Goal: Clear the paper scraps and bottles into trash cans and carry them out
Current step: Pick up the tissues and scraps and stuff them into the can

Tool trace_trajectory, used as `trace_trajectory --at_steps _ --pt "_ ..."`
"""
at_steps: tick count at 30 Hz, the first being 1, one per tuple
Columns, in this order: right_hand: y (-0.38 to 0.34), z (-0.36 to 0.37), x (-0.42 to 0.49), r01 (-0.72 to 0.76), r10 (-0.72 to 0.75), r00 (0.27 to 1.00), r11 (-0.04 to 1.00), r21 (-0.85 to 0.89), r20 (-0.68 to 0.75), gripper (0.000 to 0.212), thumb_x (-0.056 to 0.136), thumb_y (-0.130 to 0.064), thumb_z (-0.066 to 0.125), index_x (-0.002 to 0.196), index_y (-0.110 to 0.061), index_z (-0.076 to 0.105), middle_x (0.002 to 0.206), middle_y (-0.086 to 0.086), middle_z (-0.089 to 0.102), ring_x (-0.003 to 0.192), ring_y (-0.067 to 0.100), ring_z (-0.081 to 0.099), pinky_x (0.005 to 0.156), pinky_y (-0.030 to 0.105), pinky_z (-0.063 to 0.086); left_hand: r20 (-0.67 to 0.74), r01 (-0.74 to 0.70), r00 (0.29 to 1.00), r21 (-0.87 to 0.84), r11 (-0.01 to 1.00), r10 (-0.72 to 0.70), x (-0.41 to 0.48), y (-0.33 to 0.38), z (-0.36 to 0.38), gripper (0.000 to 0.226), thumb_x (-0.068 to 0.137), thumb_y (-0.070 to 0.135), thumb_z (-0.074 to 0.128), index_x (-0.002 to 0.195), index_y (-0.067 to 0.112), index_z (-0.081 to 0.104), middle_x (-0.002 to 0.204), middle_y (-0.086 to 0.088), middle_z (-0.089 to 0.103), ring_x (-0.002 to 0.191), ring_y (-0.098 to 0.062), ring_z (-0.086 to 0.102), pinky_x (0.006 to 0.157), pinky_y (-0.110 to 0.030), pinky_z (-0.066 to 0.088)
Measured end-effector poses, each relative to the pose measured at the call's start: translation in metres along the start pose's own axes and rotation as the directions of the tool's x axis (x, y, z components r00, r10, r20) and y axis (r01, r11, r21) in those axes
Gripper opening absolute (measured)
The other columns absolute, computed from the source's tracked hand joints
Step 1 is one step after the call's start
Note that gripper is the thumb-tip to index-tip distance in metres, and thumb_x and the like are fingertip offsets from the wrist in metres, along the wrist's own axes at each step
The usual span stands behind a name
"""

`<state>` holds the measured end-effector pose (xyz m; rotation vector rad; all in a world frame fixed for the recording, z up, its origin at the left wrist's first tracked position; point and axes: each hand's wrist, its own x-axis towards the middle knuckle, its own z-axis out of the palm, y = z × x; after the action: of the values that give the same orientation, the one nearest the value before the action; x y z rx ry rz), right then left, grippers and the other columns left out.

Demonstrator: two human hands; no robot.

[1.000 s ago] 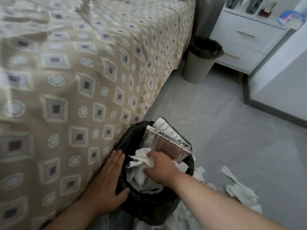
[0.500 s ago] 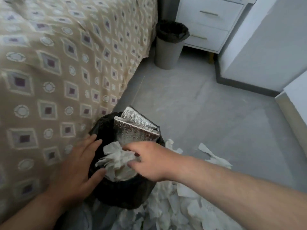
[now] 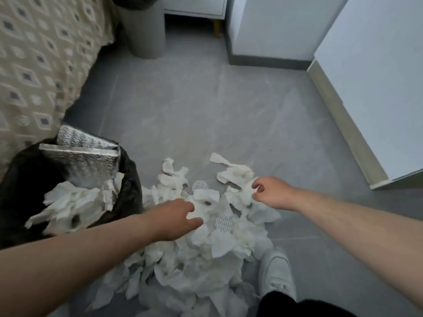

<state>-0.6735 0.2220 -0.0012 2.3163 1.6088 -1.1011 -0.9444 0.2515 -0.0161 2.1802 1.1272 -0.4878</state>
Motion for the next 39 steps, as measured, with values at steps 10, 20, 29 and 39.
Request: trace_trajectory --at_steps 10,20,29,39 --pt "0.082 0.035 0.027 -0.129 0.129 0.991 0.991 -0.023 -0.032 0.039 0.087 -0.023 0.055 0.124 -0.012 0.058 0.121 0.01 0.063 0.111 0.025 0.058 0.083 0.023 0.039 0.048 0.169 0.983 0.131 0.977 -0.177 0.063 0.017 0.101 0.103 0.068 0.073 0.052 0.149 0.029 0.005 0.158 -0.009 -0.008 0.145 -0.031 -0.006 0.112 -0.053 0.018" --pt "0.099 0.051 0.034 -0.159 0.159 0.987 0.987 -0.015 0.002 0.043 0.086 -0.024 0.054 0.128 -0.014 0.052 0.118 0.007 0.061 0.104 0.024 0.059 0.081 0.025 0.043 -0.134 0.071 0.989 0.049 0.996 -0.064 0.07 -0.004 0.094 0.036 0.087 0.008 0.038 0.116 0.02 0.056 0.115 -0.002 0.051 0.104 -0.022 0.051 0.085 -0.034 0.046" --pt "0.09 0.068 0.063 -0.22 0.22 0.975 0.975 -0.001 0.011 0.095 0.074 -0.033 0.067 0.149 -0.035 0.01 0.158 0.013 0.002 0.138 0.038 0.028 0.109 0.04 0.036 -0.336 0.061 0.932 -0.224 0.973 -0.136 0.077 -0.015 0.072 0.026 0.087 0.012 0.048 0.106 0.02 0.065 0.104 0.0 0.058 0.094 -0.02 0.057 0.079 -0.032 0.046" --pt "0.063 0.109 0.069 -0.089 0.089 0.996 0.996 -0.031 -0.004 0.037 0.08 -0.02 0.061 0.117 -0.018 0.058 0.122 0.012 0.051 0.112 0.03 0.053 0.087 0.03 0.045 -0.334 0.08 0.927 -0.262 0.962 -0.168 0.074 -0.016 0.062 0.027 0.086 0.011 0.05 0.109 0.019 0.064 0.11 0.0 0.059 0.098 -0.018 0.056 0.078 -0.026 0.04"
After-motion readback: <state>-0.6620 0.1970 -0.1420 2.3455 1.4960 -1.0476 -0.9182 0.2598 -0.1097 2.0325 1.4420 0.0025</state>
